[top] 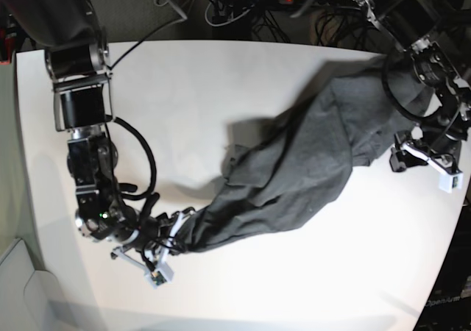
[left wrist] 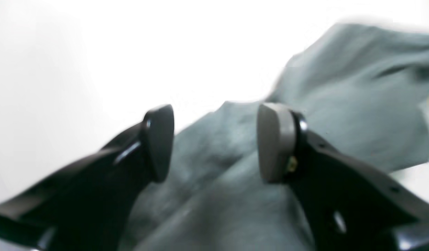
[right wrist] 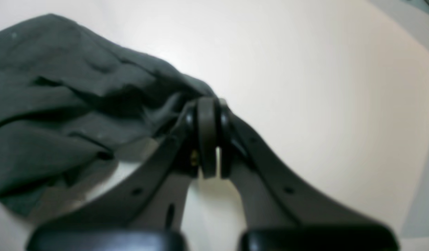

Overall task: Layout the t-shirt on the table in an organized manner, then fold the t-shirt properly
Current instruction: 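Stretch the t-shirt between both grippers, right gripper pulling outward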

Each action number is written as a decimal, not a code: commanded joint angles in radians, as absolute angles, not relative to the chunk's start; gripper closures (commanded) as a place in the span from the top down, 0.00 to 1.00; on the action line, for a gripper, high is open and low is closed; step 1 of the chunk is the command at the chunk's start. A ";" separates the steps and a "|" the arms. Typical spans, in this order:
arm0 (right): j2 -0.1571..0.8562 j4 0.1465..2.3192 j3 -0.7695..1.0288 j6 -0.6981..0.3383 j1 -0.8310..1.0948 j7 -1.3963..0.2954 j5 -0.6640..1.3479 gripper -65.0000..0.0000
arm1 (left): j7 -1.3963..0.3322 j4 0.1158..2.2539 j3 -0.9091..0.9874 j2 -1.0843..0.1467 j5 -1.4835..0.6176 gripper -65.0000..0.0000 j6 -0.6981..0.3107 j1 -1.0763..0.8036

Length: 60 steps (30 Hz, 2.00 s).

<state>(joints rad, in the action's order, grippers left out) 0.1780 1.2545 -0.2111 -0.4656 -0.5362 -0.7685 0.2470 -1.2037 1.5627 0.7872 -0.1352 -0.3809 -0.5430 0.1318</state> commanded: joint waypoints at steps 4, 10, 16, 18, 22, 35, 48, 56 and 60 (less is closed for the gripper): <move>0.185 1.273 -0.206 -0.463 -0.568 -0.746 0.255 0.00 | -1.173 1.520 0.745 -0.143 -0.325 0.57 -0.544 0.162; 0.193 1.273 -0.206 -0.463 -0.565 -0.745 0.257 0.00 | -1.095 1.481 0.739 -0.142 -0.320 0.57 -0.544 0.156; 0.193 1.271 -0.205 -0.463 -0.565 -0.745 0.257 0.00 | -1.036 1.334 0.739 -0.139 -0.318 0.57 -0.544 0.179; 0.193 1.271 -0.205 -0.463 -0.564 -0.745 0.257 0.00 | -1.009 1.279 0.739 -0.139 -0.318 0.57 -0.544 0.183; 0.196 1.271 -0.205 -0.463 -0.552 -0.745 0.257 0.00 | -0.980 1.207 0.739 -0.139 -0.318 0.57 -0.544 0.191; 0.240 1.273 -0.205 -0.463 -0.542 -0.748 0.260 0.00 | -0.952 1.107 0.661 -0.171 -0.234 0.02 -0.542 0.220; 0.392 1.339 -0.007 -0.466 -0.475 -0.751 0.262 0.00 | -0.963 1.119 0.888 -0.225 -0.214 0.01 -0.542 0.245; 0.433 1.311 -0.015 -0.466 -0.570 -0.756 0.254 0.00 | -0.966 1.119 1.038 -0.265 -0.220 0.01 -0.542 0.245; 0.438 1.230 -0.016 -0.466 -0.659 -0.766 0.254 0.00 | -0.966 1.121 1.073 -0.295 -0.220 0.01 -0.544 0.239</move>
<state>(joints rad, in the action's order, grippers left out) 0.4244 1.2171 -0.0223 -0.4740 -0.6296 -0.7818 0.2592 -0.9871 1.1030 1.0725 -0.2707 -0.2092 -0.5434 0.2222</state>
